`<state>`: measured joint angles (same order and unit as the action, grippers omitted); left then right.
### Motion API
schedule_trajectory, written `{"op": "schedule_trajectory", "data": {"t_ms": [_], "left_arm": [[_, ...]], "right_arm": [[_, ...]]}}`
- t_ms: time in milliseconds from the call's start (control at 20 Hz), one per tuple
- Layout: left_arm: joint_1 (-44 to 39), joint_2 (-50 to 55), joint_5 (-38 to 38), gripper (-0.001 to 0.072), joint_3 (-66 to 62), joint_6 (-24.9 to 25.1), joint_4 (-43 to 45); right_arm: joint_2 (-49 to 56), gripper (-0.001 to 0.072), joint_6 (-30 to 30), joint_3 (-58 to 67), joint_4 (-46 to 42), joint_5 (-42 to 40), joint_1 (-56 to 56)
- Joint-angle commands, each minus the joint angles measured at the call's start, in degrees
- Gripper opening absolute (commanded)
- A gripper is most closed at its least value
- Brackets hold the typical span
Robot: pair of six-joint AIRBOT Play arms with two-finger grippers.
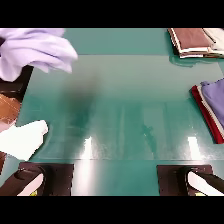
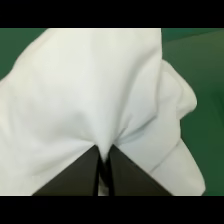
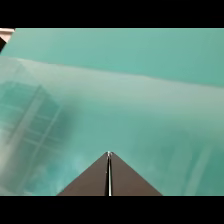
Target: Fold the shirts.
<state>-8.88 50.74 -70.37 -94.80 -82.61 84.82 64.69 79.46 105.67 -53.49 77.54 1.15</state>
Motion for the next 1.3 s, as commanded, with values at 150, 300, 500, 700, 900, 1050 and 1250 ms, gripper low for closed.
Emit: {"op": "schedule_trajectory", "data": {"t_ms": [150, 300, 500, 700, 900, 1050, 1250], "left_arm": [[-24.3, 14.9, -8.3, 0.0021, -3.9, 0.6, 2.7], [-31.0, 26.7, -6.3, 0.0027, -3.9, 0.5, 1.2], [-29.6, 33.9, 0.8, 0.0579, -3.9, -0.7, -3.6], [-17.5, 33.4, -3.8, 0.0579, -3.4, -4.2, -4.0], [-7.6, 33.4, 0.3, 0.0579, 6.4, -5.7, -9.4], [-3.0, 34.2, 9.0, 0.0579, 16.2, -6.6, -13.9], [-2.3, 40.3, 13.9, 0.0579, 18.6, -5.4, -17.4]], "right_arm": [[3.4, 0.0015, 0.0, 9.4, 0.0, 5.6, 0.0], [3.2, 0.0016, 0.0, 9.4, -0.1, 6.8, 0.0], [3.2, 0.0015, 0.0, 9.4, -0.2, 8.3, 0.0], [3.2, 0.0015, 0.0, 9.4, -0.2, 8.2, 0.0], [3.5, 0.0016, 0.0, 9.4, -0.3, 8.2, 0.0], [3.5, 0.0016, 0.0, 9.4, -0.3, 8.2, 0.0], [3.5, 0.0015, 0.0, 8.9, -0.6, 9.9, 0.0]]}}
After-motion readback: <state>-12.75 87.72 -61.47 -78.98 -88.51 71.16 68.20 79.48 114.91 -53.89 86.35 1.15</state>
